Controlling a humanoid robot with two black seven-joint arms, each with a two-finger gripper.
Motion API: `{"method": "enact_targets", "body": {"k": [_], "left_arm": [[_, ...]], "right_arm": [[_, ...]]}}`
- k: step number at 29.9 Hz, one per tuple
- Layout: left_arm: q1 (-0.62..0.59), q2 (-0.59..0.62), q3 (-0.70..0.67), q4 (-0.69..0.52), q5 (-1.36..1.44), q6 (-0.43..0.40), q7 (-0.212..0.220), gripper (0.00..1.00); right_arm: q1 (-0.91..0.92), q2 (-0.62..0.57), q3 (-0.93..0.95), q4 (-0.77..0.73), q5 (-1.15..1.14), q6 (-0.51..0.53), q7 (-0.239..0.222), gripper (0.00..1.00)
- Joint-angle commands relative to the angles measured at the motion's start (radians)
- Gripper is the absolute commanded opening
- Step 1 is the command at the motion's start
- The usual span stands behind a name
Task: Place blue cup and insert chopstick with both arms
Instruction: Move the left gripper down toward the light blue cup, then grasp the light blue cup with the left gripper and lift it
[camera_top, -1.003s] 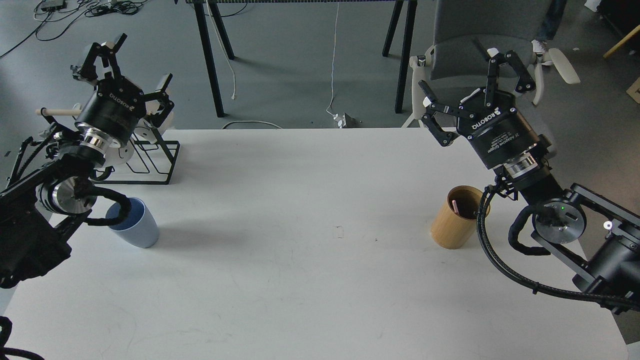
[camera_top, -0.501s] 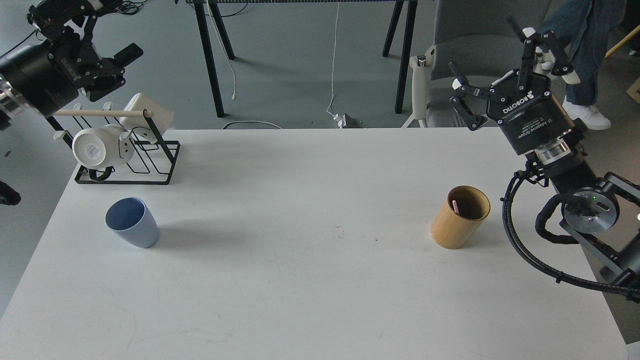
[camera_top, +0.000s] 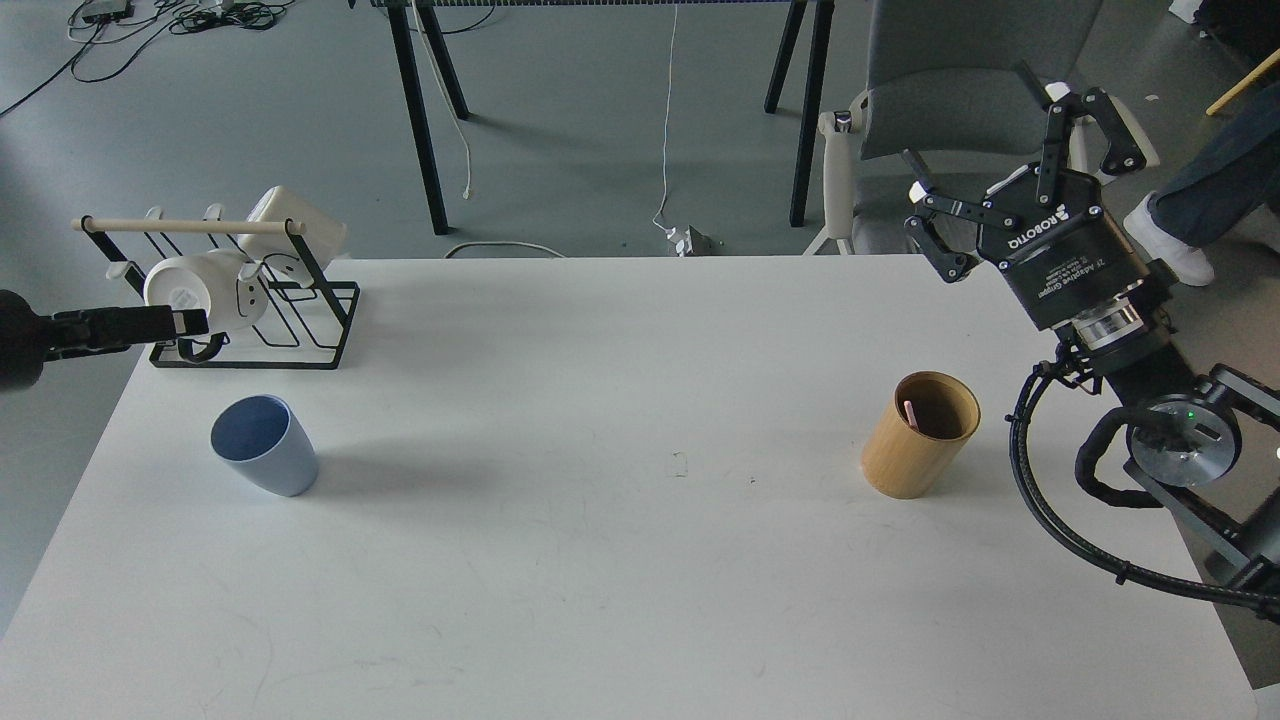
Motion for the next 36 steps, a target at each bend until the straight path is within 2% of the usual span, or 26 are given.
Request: {"method": "enact_targets", "body": {"k": [1, 9, 21, 22, 26, 30, 31, 33, 34, 36], "left_arm": [[0.002, -0.100, 0.007, 0.114, 0.097, 0.015, 0.000, 0.99], [0.048, -0.209, 0.038, 0.208, 0.107, 0.020, 0.000, 0.99], [0.096, -0.215, 0.039, 0.211, 0.113, 0.040, 0.000, 0.95], [0.105, -0.217, 0.039, 0.211, 0.113, 0.052, 0.000, 0.92], [0.119, -0.218, 0.038, 0.210, 0.113, 0.087, 0.000, 0.68], [0.116, -0.218, 0.038, 0.207, 0.111, 0.110, 0.000, 0.58], [0.116, -0.217, 0.038, 0.201, 0.110, 0.110, 0.000, 0.49], [0.117, -0.217, 0.038, 0.199, 0.113, 0.118, 0.000, 0.17], [0.117, -0.215, 0.041, 0.198, 0.113, 0.123, 0.000, 0.07], [0.117, -0.215, 0.053, 0.198, 0.110, 0.144, 0.000, 0.02]], "right_arm": [[-0.012, -0.001, 0.000, 0.000, 0.000, 0.000, 0.000, 0.94], [-0.032, -0.005, 0.003, -0.004, -0.029, -0.002, 0.000, 0.94], [-0.044, -0.008, 0.003, -0.007, -0.029, -0.002, 0.000, 0.94], [-0.046, -0.008, 0.003, -0.007, -0.029, -0.002, 0.000, 0.94], [-0.052, -0.008, 0.003, -0.007, -0.029, -0.002, 0.000, 0.94], [-0.052, -0.008, 0.003, -0.007, -0.029, -0.002, 0.000, 0.94], [-0.052, -0.008, 0.001, -0.006, -0.029, -0.002, 0.000, 0.94], [-0.054, -0.008, 0.001, -0.007, -0.029, -0.002, 0.000, 0.94], [-0.052, -0.008, 0.001, -0.006, -0.029, -0.002, 0.000, 0.94], [-0.054, -0.008, 0.001, -0.006, -0.031, -0.002, 0.000, 0.94]]}}
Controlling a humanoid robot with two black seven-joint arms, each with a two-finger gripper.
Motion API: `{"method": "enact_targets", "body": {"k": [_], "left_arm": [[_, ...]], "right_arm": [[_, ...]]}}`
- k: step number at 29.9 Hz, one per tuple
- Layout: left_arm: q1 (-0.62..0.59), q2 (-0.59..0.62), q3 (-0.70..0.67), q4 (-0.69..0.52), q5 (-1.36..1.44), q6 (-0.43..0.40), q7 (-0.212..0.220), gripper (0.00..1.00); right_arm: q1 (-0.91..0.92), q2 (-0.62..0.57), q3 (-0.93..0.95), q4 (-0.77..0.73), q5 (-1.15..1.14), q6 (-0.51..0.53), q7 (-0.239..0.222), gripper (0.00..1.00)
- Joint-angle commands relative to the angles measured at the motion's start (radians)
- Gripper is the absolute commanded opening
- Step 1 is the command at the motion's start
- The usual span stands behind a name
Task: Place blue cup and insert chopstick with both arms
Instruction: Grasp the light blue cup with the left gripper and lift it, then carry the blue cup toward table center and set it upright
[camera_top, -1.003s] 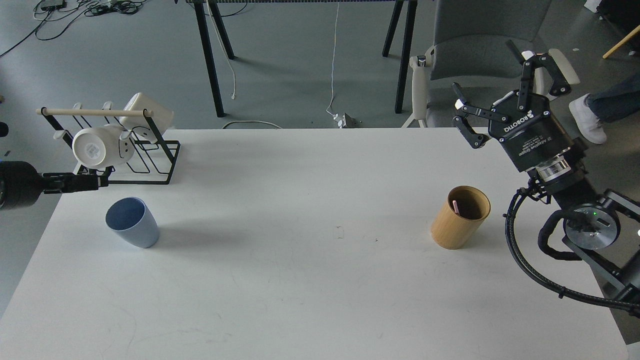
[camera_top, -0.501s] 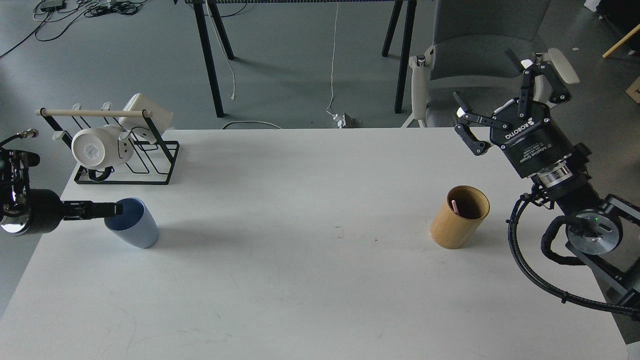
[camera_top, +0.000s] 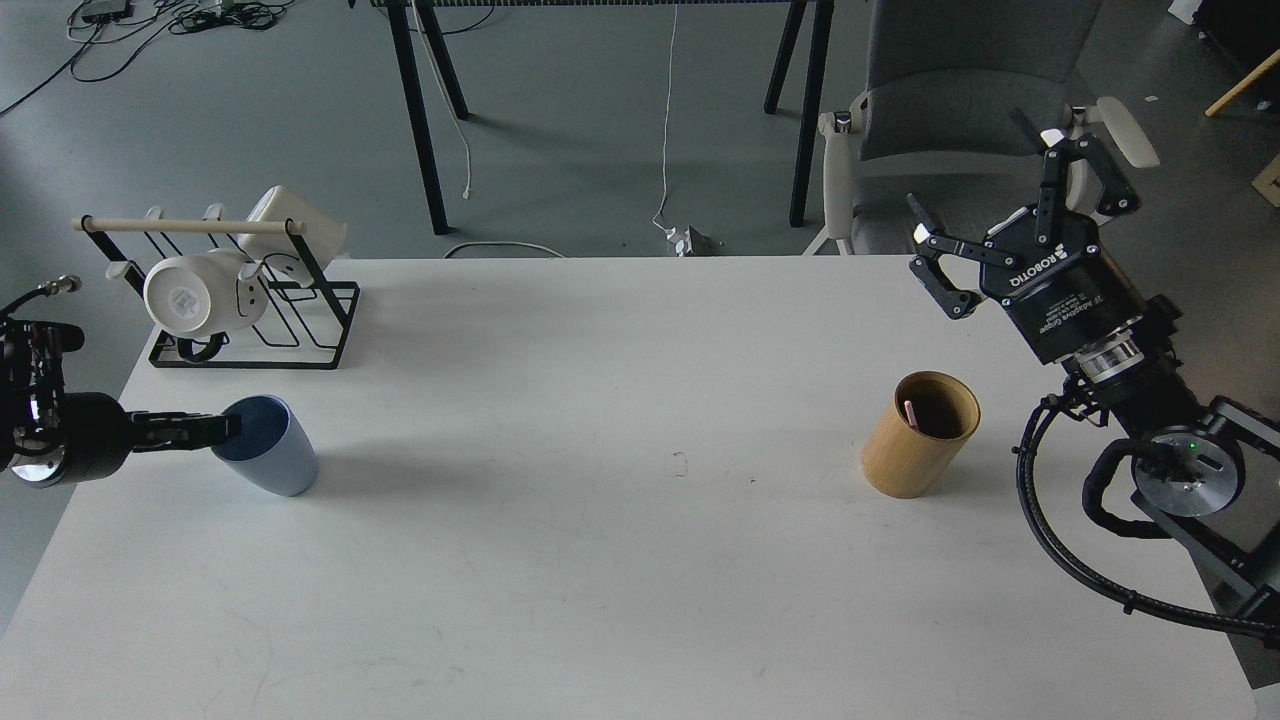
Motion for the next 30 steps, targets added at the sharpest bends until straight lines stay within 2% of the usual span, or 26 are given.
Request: {"method": "enact_targets", "body": {"k": [1, 8, 13, 16, 20, 22, 26, 30], "left_arm": [[-0.002, 0.003, 0.018, -0.002, -0.006, 0.034, 0.000, 0.01], [-0.005, 0.012, 0.017, -0.037, -0.019, 0.049, 0.000, 0.00], [-0.034, 0.044, -0.003, -0.167, -0.061, 0.042, 0.000, 0.00], [-0.083, 0.000, -0.002, -0.218, -0.105, 0.039, 0.000, 0.00], [-0.195, -0.209, 0.017, -0.186, -0.110, -0.013, 0.000, 0.00], [-0.247, -0.304, 0.049, -0.108, -0.108, -0.046, 0.000, 0.00], [-0.380, -0.576, 0.226, 0.108, -0.108, -0.055, 0.000, 0.00], [-0.426, -0.773, 0.357, 0.291, -0.107, -0.052, 0.000, 0.00]], "right_arm": [[-0.001, 0.000, -0.001, 0.000, 0.000, 0.000, 0.000, 0.94], [-0.012, -0.001, 0.001, 0.000, 0.000, 0.000, 0.000, 0.94], [-0.012, -0.001, 0.013, -0.019, 0.000, -0.003, 0.000, 0.94], [-0.012, -0.005, 0.045, -0.031, 0.000, -0.006, 0.000, 0.94], [-0.010, -0.026, 0.105, -0.062, 0.000, -0.023, 0.000, 0.94], [-0.006, -0.028, 0.128, -0.081, 0.000, -0.028, 0.000, 0.94], [0.004, -0.028, 0.137, -0.111, 0.005, -0.041, 0.000, 0.93], [0.004, -0.026, 0.133, -0.118, 0.005, -0.064, 0.000, 0.93]]}}
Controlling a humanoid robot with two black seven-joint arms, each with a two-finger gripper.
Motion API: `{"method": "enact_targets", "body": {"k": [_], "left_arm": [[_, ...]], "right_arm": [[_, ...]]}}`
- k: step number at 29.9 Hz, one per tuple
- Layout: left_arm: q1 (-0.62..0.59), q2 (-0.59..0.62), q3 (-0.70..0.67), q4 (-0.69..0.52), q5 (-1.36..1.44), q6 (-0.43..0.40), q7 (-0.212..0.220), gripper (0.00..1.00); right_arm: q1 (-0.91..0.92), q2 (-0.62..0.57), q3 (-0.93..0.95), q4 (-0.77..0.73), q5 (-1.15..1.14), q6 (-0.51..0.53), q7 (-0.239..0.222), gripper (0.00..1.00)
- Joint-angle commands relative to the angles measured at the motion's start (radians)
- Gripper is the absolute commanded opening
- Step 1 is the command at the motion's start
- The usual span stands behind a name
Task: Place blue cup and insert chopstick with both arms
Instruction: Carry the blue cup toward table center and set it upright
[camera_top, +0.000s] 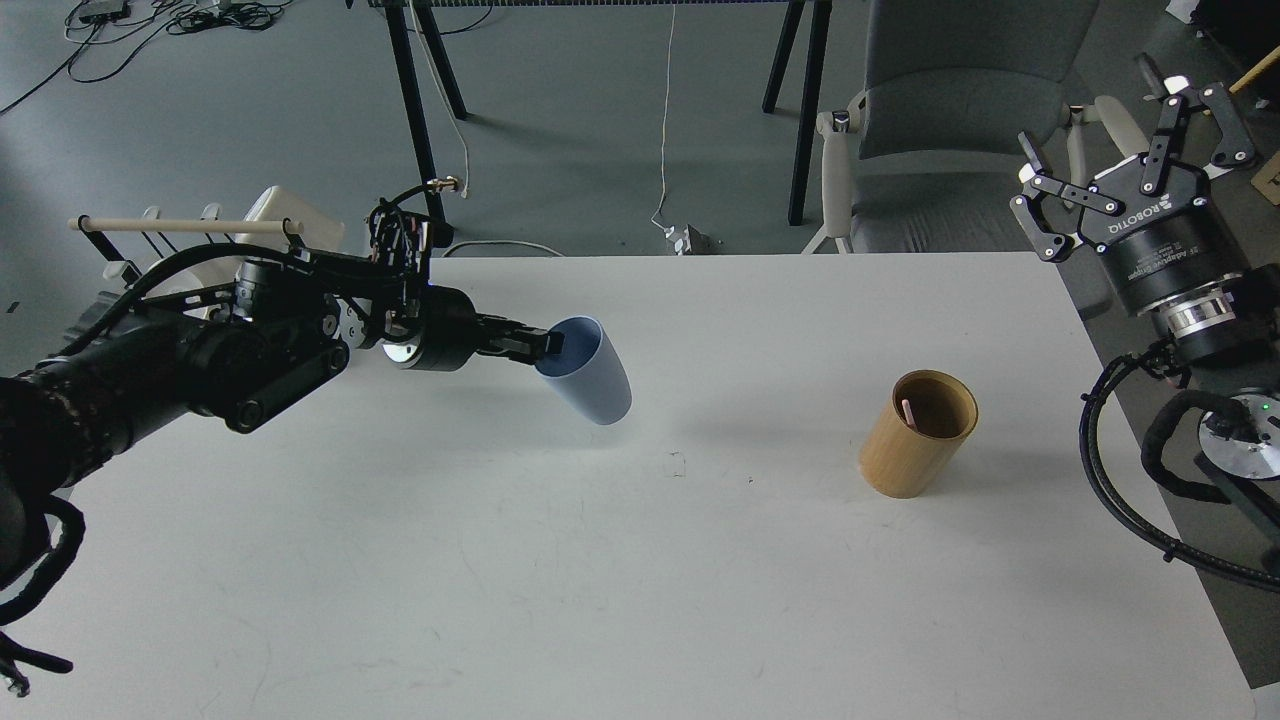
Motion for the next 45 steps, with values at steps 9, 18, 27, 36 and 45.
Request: {"method": "enact_targets", "body": {"k": [9, 18, 27, 36, 45], "left_arm": [[-0.088, -0.227, 0.257, 0.152, 0.007, 0.001, 0.000, 0.01], [-0.088, -0.225, 0.290, 0.146, 0.007, 0.000, 0.000, 0.08], [-0.098, -0.205, 0.283, 0.128, -0.002, -0.051, 0.000, 0.29], [-0.128, -0.145, 0.267, 0.027, -0.010, -0.086, 0.000, 0.35], [-0.144, -0.129, 0.241, 0.008, -0.010, -0.095, 0.000, 0.36]], "right_arm": [[0.002, 0.002, -0.011, -0.022, -0.003, -0.020, 0.000, 0.93], [0.001, 0.003, -0.011, -0.030, -0.003, -0.017, 0.000, 0.94], [-0.007, -0.001, -0.011, -0.028, -0.004, -0.012, 0.000, 0.94], [-0.013, -0.003, -0.011, -0.027, -0.004, -0.011, 0.000, 0.94], [-0.013, -0.002, -0.011, -0.028, -0.004, -0.009, 0.000, 0.94]]}}
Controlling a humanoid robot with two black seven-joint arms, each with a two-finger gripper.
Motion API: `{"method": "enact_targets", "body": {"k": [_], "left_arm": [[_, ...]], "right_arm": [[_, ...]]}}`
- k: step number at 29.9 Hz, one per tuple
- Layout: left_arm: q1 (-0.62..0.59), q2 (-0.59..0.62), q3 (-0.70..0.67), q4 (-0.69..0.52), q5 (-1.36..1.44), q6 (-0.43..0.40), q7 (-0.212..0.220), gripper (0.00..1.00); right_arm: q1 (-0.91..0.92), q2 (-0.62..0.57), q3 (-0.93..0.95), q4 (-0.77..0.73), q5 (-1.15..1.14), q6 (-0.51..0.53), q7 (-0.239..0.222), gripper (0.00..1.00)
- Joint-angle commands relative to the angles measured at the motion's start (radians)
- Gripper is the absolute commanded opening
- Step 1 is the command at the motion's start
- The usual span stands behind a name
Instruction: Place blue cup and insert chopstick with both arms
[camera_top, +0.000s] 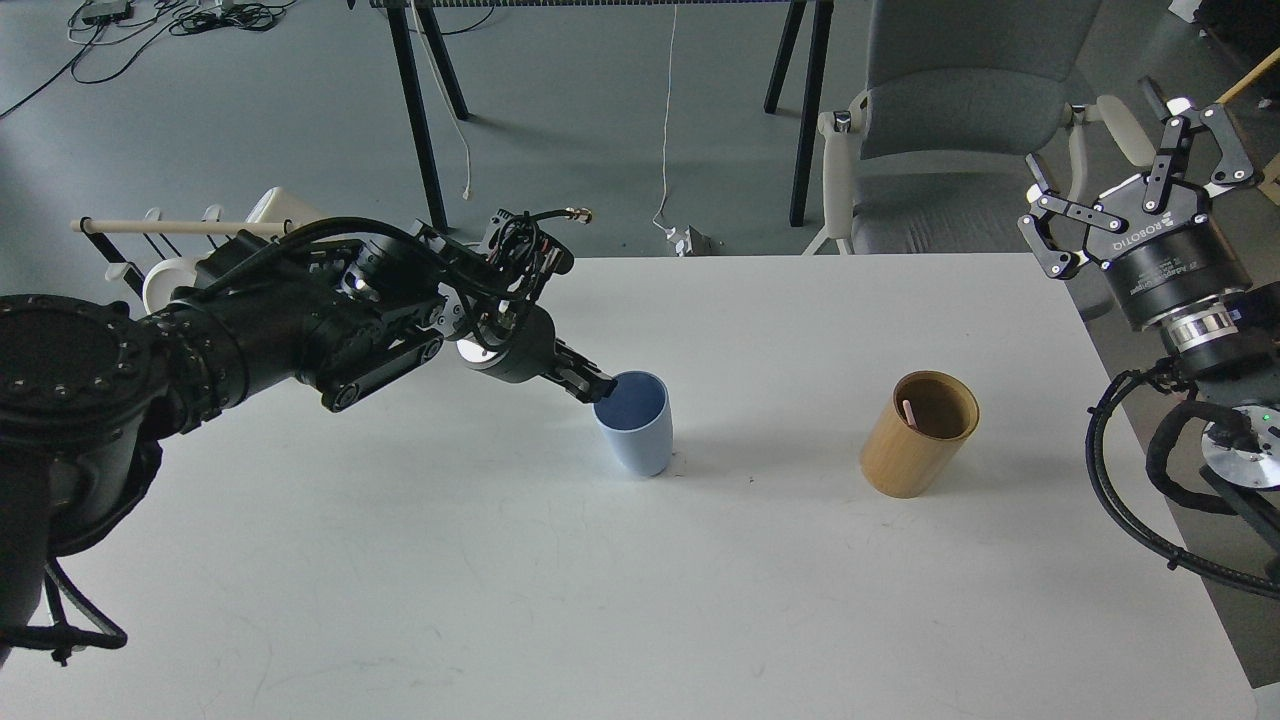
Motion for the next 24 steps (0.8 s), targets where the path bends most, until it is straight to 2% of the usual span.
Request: {"method": "enact_targets", "body": {"k": [1, 3, 6, 10, 13, 17, 21, 24], "left_arm": [[-0.006, 0.006, -0.025, -0.007, 0.000, -0.004, 0.000, 0.36], [-0.006, 0.018, -0.066, -0.010, -0.008, -0.008, 0.000, 0.41], [-0.004, 0.057, -0.186, -0.040, -0.058, -0.008, 0.000, 0.58], [0.007, 0.123, -0.287, -0.093, -0.115, -0.008, 0.000, 0.68], [0.023, 0.175, -0.330, -0.114, -0.181, -0.008, 0.000, 0.73], [0.074, 0.245, -0.421, -0.131, -0.360, -0.008, 0.000, 0.82], [0.158, 0.273, -0.550, -0.133, -0.586, -0.008, 0.000, 0.92], [0.217, 0.263, -0.657, -0.134, -0.739, -0.008, 0.000, 0.94]], "right_arm": [[0.001, 0.000, 0.000, 0.001, 0.000, 0.001, 0.000, 0.94], [0.001, -0.001, -0.001, 0.004, -0.003, 0.001, 0.000, 0.94], [0.006, -0.007, 0.003, 0.009, -0.059, 0.001, 0.000, 0.94], [0.017, -0.059, 0.009, 0.036, -0.176, -0.010, 0.000, 0.94], [0.027, -0.115, 0.009, 0.093, -0.248, -0.062, 0.000, 0.94], [0.027, -0.222, 0.009, 0.203, -0.398, -0.215, 0.000, 0.94], [-0.005, -0.332, -0.003, 0.331, -0.654, -0.425, 0.000, 0.94], [-0.080, -0.365, -0.005, 0.386, -0.860, -0.600, 0.000, 0.94]]}}
